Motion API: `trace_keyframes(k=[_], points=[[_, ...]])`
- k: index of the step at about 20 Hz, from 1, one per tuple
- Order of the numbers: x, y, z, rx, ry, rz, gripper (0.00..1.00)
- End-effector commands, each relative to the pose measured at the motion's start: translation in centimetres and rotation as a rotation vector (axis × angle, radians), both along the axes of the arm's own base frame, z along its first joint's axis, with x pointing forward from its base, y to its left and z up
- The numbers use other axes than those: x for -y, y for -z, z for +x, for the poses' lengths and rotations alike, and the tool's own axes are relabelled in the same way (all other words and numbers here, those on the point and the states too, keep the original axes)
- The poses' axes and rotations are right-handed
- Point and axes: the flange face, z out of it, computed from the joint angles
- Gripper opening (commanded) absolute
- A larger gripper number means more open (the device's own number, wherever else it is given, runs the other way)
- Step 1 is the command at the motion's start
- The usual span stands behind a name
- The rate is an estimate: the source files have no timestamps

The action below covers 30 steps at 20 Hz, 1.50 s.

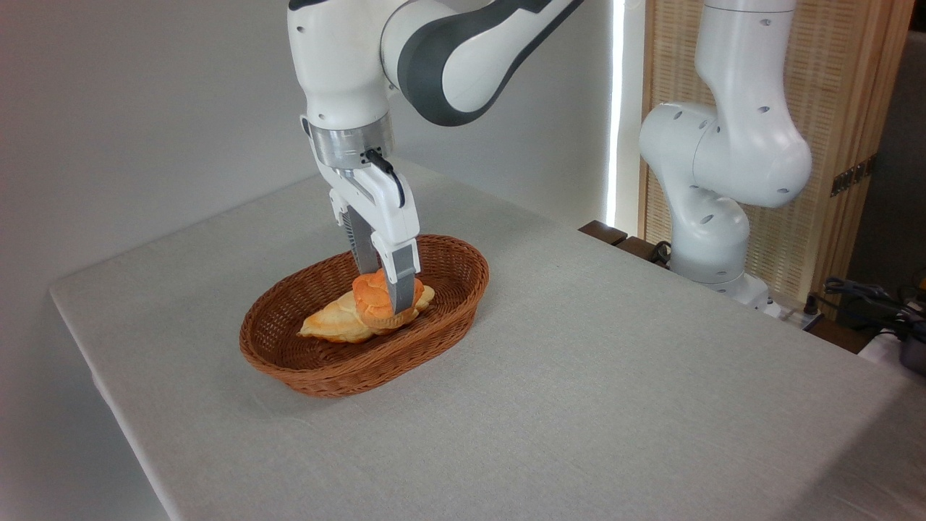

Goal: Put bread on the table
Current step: 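Lower the open gripper onto the orange bread piece in the basket, then close the gripper on the orange bread piece and lift it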

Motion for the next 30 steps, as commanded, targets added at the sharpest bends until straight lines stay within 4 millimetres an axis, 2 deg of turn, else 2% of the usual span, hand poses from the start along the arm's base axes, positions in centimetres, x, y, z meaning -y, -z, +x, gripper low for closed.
trace_keyframes(k=[1,4,5,30], points=[[0.18,0.72,-0.44,0.025,0.01,0.013,0.72],[0.23,1.03,-0.44,0.029,0.009,0.012,0.43],[0.23,1.04,-0.44,0.029,0.009,0.012,0.4],[0.11,0.57,-0.45,0.028,0.013,0.012,0.38]])
